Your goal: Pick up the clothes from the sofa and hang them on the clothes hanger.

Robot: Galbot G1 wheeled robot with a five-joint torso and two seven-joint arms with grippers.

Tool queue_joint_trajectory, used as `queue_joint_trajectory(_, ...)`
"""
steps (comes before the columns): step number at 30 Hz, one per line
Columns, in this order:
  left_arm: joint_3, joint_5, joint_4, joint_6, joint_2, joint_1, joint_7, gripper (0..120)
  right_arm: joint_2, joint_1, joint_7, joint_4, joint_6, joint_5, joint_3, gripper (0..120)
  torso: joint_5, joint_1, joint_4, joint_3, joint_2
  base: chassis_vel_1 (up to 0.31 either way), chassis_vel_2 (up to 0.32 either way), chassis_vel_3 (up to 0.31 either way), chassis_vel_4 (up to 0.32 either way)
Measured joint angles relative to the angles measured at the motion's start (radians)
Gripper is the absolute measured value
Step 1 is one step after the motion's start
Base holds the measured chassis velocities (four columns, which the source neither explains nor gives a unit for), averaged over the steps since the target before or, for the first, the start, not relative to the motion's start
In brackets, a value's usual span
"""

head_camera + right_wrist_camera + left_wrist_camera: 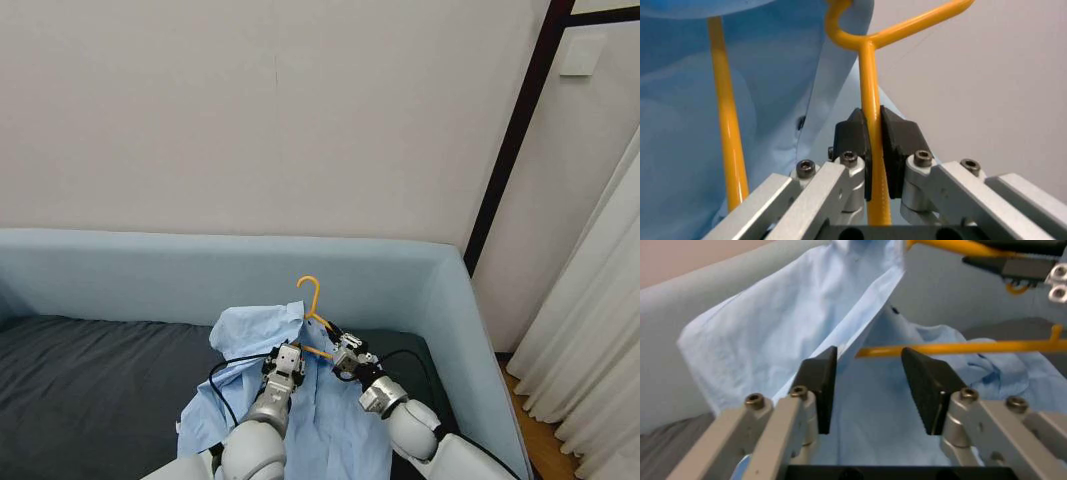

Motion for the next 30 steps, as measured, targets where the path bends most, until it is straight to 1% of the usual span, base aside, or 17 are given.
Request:
queue_joint_trajectory(3, -0.086, 0.102, -0.073, -0.082, 0.075, 0.088, 0.093, 62, -0.010, -0.019, 0.003, 0.000, 0.006, -0.026, 0.016, 4, -0.0002, 0.000, 0.0004, 0.000, 0.000, 0.000, 0.000, 0.000, 0.000)
queue_joint_trajectory(4, -0.086, 0.102, -0.073, -0.082, 0.075, 0.088, 0.093, 62, -0.010, -0.019, 0.003, 0.000, 0.006, -0.026, 0.016, 4, -0.0002, 0.000, 0.0004, 0.000, 0.000, 0.000, 0.000, 0.000, 0.000)
queue_joint_trajectory(5, -0.116, 0.142, -0.099, -0.126, 0.108, 0.099, 0.140, 67, -0.016, -0.031, 0.003, 0.000, 0.010, -0.035, 0.021, 4, 0.0002, 0.000, 0.0008, 0.000, 0.000, 0.000, 0.000, 0.000, 0.000)
queue_joint_trajectory(6, -0.130, 0.151, -0.116, -0.160, 0.137, 0.095, 0.177, 72, -0.022, -0.043, 0.004, 0.002, 0.012, -0.040, 0.028, 4, 0.0003, 0.000, 0.0002, 0.000, 0.000, 0.000, 0.000, 0.000, 0.000)
queue_joint_trajectory(8, -0.166, 0.116, -0.144, -0.223, 0.212, 0.061, 0.260, 82, -0.025, -0.065, 0.006, 0.006, 0.013, -0.048, 0.038, 4, 0.0001, 0.000, -0.0006, 0.000, 0.000, 0.000, 0.000, 0.000, 0.000)
queue_joint_trajectory(9, -0.166, 0.116, -0.144, -0.223, 0.212, 0.061, 0.260, 82, -0.025, -0.065, 0.006, 0.006, 0.013, -0.048, 0.038, 4, 0.0001, 0.000, -0.0006, 0.000, 0.000, 0.000, 0.000, 0.000, 0.000)
queue_joint_trajectory(12, -0.201, 0.019, -0.125, -0.312, 0.296, -0.010, 0.385, 93, -0.026, -0.078, 0.009, 0.017, 0.014, -0.054, 0.044, 4, 0.0005, 0.000, -0.0001, 0.000, 0.000, 0.000, 0.000, 0.000, 0.000)
queue_joint_trajectory(13, -0.201, -0.024, -0.094, -0.345, 0.323, -0.056, 0.452, 98, -0.026, -0.075, 0.009, 0.017, 0.015, -0.056, 0.043, 4, -0.0001, 0.000, 0.0003, 0.000, 0.000, 0.000, 0.000, 0.000, 0.000)
queue_joint_trajectory(14, -0.197, -0.052, -0.075, -0.363, 0.341, -0.088, 0.492, 99, -0.026, -0.067, 0.009, 0.015, 0.017, -0.056, 0.039, 4, -0.0002, 0.000, -0.0004, 0.000, 0.000, 0.000, 0.000, 0.000, 0.000)
queue_joint_trajectory(15, -0.197, -0.052, -0.075, -0.363, 0.341, -0.088, 0.492, 99, -0.026, -0.067, 0.009, 0.015, 0.017, -0.056, 0.039, 4, -0.0002, 0.000, -0.0004, 0.000, 0.000, 0.000, 0.000, 0.000, 0.000)
queue_joint_trajectory(17, -0.184, -0.114, -0.039, -0.385, 0.371, -0.146, 0.566, 100, -0.016, -0.023, 0.009, -0.004, 0.028, -0.057, 0.017, 4, 0.0001, 0.000, -0.0001, 0.000, 0.000, 0.000, 0.000, 0.000, 0.000)
queue_joint_trajectory(19, -0.151, -0.174, 0.018, -0.397, 0.383, -0.228, 0.658, 100, -0.005, 0.014, 0.007, -0.019, 0.039, -0.059, 0.000, 4, -0.0001, 0.000, 0.0009, 0.000, 0.000, 0.000, 0.000, 0.000, 0.000)
queue_joint_trajectory(22, -0.104, -0.226, 0.095, -0.420, 0.386, -0.321, 0.746, 100, 0.003, 0.038, 0.004, -0.030, 0.045, -0.060, -0.013, 4, 0.0002, 0.000, 0.0006, 0.000, 0.000, 0.000, 0.000, 0.000, 0.000)
queue_joint_trajectory(24, -0.015, -0.248, 0.212, -0.487, 0.362, -0.455, 0.834, 98, 0.005, 0.046, 0.002, -0.030, 0.047, -0.057, -0.018, 4, -0.0008, 0.000, 0.0007, 0.000, 0.000, 0.000, 0.000, 0.000, 0.000)
queue_joint_trajectory(26, 0.074, -0.261, 0.329, -0.565, 0.329, -0.596, 0.926, 97, 0.001, 0.044, 0.002, -0.025, 0.049, -0.050, -0.018, 4, 0.0002, 0.000, -0.0005, 0.000, 0.000, 0.000, 0.000, 0.000, 0.000)
queue_joint_trajectory(27, 0.074, -0.261, 0.329, -0.565, 0.329, -0.596, 0.926, 97, 0.001, 0.044, 0.002, -0.025, 0.049, -0.050, -0.018, 4, 0.0002, 0.000, -0.0005, 0.000, 0.000, 0.000, 0.000, 0.000, 0.000)
queue_joint_trajectory(30, 0.184, -0.326, 0.457, -0.626, 0.296, -0.747, 1.136, 95, -0.010, 0.027, 0.001, -0.011, 0.052, -0.049, -0.007, 4, 0.0000, 0.000, -0.0007, 0.000, 0.000, 0.000, 0.000, 0.000, 0.000)
